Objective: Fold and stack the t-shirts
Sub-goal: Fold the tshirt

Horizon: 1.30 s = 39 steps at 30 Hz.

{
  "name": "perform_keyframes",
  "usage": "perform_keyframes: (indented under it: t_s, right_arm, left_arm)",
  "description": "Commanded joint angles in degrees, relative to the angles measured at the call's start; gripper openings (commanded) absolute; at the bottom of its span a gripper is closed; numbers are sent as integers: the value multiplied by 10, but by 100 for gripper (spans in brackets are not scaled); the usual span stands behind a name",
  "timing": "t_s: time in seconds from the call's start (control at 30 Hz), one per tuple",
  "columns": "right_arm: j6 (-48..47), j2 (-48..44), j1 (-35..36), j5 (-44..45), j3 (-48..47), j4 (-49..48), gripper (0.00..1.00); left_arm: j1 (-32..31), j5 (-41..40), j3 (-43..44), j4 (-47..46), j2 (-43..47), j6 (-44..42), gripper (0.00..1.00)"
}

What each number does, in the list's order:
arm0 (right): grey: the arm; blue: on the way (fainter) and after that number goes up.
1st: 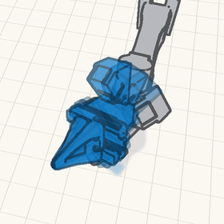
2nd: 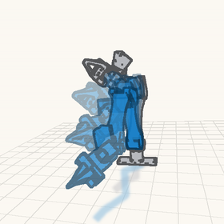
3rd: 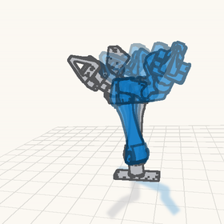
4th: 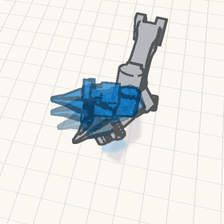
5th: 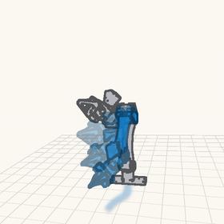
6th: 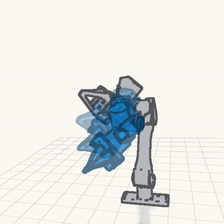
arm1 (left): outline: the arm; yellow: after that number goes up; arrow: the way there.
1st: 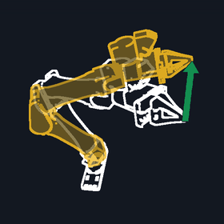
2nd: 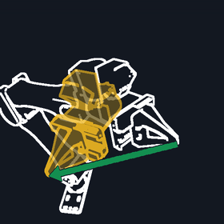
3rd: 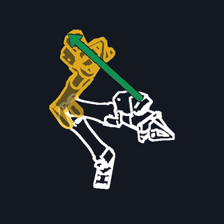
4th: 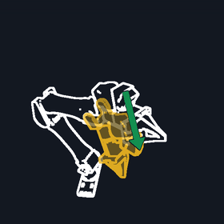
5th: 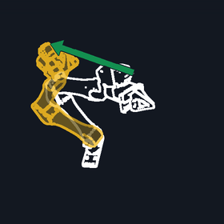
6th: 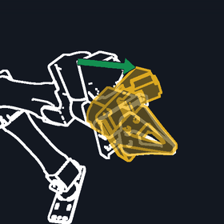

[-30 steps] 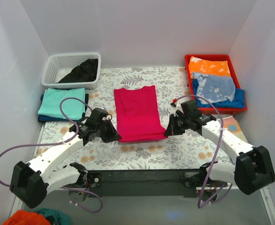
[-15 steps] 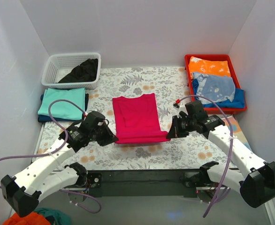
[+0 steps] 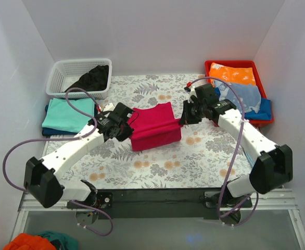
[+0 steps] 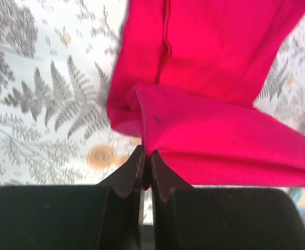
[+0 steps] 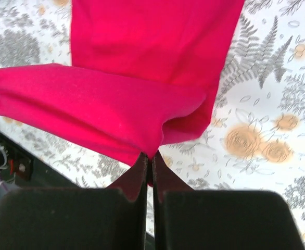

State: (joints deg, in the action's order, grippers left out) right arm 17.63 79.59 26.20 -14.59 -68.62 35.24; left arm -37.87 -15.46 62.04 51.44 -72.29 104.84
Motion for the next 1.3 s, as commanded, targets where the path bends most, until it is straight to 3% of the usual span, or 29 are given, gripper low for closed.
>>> perform_keyframes:
  t_s: [0.0,0.2,0.53,0.77,0.87,0.9,1.0,1.1,1.27]
  right_arm:
    - [-25,69,-13,42,-60,-34,1]
    - [-30,172,-18,46,-119,-61,1]
    - [-30,351,-27,48,-274,-69,1]
    - [-15,443,-44,53,-372,-52,1]
    - [-9,473,-54,50,-422,-42,11]
    - [-8,479,-56,47,-448,-40,19]
    - [-1,486,-69,50,-477,-40,31]
    - [-1,472,-76,59,-492,-37,38]
    - [-8,432,-77,47,-438,-38,40]
  left_arm:
    - [49,-102,60,4,-48,-19,0]
    - [124,-97,86,-69,-120,-68,0]
    - [162,-53,163,-143,-292,-152,0]
    - [178,-26,273,-151,-408,-194,1]
    - [183,-28,338,-151,-446,-220,26]
    - [184,-28,364,-153,-451,-233,32]
    - [186,-31,404,-168,-459,-255,45]
    - [187,-28,419,-184,-450,-276,51]
    - [186,-12,389,-189,-429,-279,53]
